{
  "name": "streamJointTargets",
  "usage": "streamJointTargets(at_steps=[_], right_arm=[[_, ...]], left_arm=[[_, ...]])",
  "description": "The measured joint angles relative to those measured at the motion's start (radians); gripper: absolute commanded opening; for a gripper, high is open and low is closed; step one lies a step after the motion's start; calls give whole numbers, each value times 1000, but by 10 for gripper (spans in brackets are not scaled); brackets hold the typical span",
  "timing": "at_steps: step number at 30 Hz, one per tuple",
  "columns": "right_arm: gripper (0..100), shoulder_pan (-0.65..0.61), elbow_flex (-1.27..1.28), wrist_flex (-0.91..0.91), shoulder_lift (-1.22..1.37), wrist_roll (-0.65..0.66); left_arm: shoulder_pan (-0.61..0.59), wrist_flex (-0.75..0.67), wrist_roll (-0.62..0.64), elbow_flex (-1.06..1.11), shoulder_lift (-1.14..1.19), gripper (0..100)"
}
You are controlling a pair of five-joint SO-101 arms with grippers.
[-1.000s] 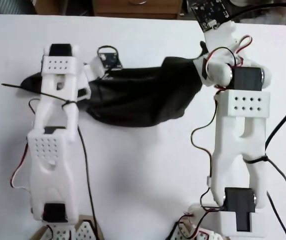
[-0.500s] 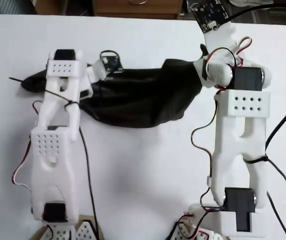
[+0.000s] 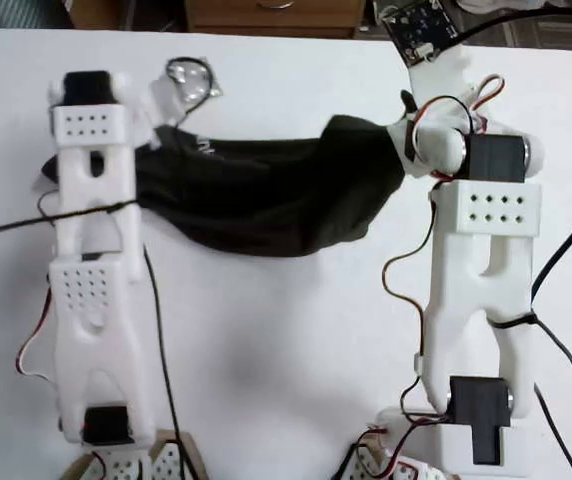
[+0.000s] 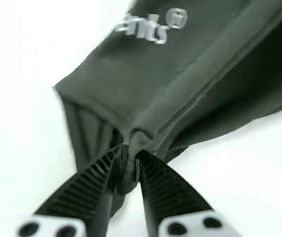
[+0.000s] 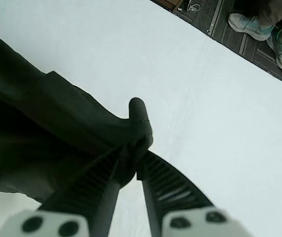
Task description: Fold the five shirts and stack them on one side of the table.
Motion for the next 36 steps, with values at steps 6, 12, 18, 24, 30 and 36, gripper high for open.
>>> streamJointTargets(at_steps=[6, 12, 18, 24, 30, 36], right_arm=[[19, 0, 0, 18, -143, 0], [19, 0, -2, 41, -307, 0], [19, 5, -2, -29, -350, 0], [19, 40, -52, -242, -285, 0], [19, 40, -230, -321, -256, 0], [19, 38, -354, -281, -258, 0]], left_arm=[[-20, 2, 97, -6, -101, 20], [-21, 3, 175, -6, -342, 20], [-80, 5, 216, -9, -571, 20], [-150, 5, 218, -21, -712, 20], [-170, 5, 247, -28, -813, 20], [-176, 5, 305, -31, -902, 20]])
